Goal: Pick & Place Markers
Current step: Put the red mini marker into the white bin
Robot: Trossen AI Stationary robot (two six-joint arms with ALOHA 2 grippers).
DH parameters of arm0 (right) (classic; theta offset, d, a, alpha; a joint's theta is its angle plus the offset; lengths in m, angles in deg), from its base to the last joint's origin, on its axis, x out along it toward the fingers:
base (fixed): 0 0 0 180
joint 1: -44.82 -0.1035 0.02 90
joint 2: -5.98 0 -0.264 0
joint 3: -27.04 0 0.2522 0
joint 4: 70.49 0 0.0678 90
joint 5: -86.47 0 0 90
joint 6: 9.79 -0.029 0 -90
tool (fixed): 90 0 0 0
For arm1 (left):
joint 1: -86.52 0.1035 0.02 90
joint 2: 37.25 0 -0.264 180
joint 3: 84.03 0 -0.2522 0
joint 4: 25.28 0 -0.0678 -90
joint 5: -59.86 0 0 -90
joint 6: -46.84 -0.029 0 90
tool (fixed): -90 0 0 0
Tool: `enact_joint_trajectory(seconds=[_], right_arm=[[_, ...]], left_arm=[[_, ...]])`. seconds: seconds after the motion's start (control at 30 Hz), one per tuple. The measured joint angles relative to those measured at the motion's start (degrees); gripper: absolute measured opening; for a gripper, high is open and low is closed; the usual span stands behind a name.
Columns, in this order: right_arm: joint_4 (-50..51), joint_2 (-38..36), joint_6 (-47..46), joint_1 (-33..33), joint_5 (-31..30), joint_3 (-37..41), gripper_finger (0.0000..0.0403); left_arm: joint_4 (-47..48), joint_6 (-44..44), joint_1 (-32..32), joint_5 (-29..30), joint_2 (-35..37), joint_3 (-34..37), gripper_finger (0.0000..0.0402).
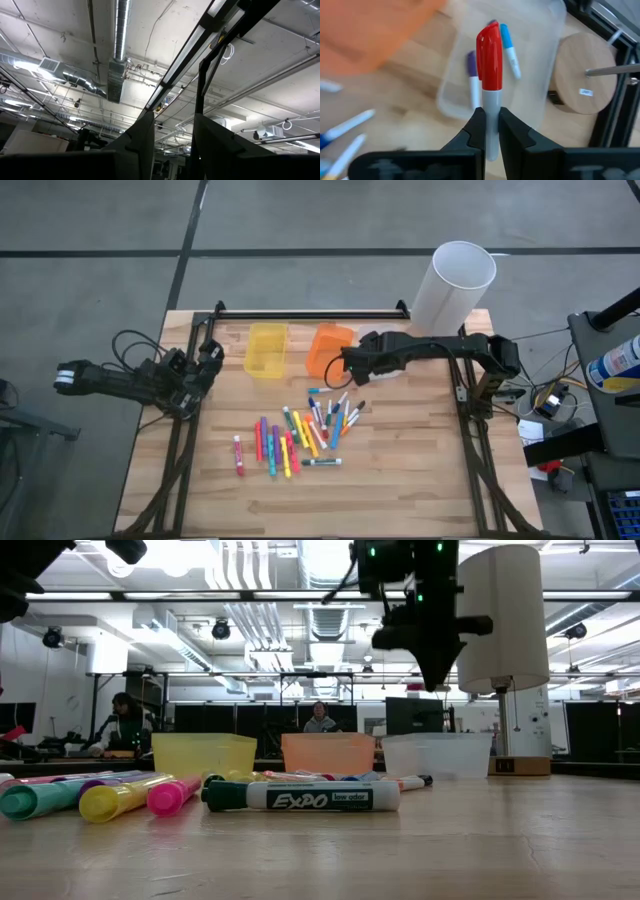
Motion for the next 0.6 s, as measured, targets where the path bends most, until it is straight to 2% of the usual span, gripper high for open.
enact_joint_trajectory(seconds=[0.33,0.6], right_arm=[[-9.5,0.2,3.4,7.3,1.6,7.8,0.0023],[-14.9,0.4,4.3,10.0,3.2,13.0,0.0023]], left_arm=[[0.0,0.0,0.0,0.0,0.0,0.0,0.0133],[0.0,0.0,0.0,-0.5,0.0,0.0,0.0133]])
